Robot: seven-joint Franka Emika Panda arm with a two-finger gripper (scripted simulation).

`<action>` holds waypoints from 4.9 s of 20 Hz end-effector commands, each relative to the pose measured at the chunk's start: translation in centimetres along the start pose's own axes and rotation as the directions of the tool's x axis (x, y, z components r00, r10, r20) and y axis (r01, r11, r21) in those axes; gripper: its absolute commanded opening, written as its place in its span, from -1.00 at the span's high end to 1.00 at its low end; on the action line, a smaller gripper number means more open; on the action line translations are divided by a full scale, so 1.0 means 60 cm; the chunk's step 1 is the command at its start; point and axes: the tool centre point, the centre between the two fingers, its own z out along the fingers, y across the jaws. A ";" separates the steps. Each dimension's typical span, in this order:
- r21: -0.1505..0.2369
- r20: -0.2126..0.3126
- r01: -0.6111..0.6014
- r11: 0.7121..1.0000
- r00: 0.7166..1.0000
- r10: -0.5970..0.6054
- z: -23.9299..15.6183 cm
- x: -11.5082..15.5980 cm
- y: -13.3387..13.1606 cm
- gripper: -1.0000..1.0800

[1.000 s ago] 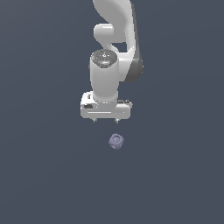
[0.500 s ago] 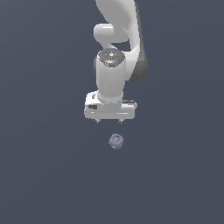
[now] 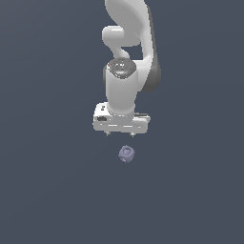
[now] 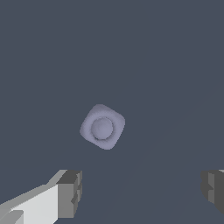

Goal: Pick up the object and move it to a goal position.

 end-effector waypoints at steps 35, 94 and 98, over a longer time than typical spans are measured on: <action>0.011 0.034 -0.490 0.872 0.871 0.490 0.148 0.038 -0.056 -0.92; 0.013 0.035 -0.495 0.869 0.868 0.495 -0.192 -0.077 0.104 1.00; 0.013 0.035 -0.495 0.869 0.868 0.495 -0.268 -0.097 0.133 1.00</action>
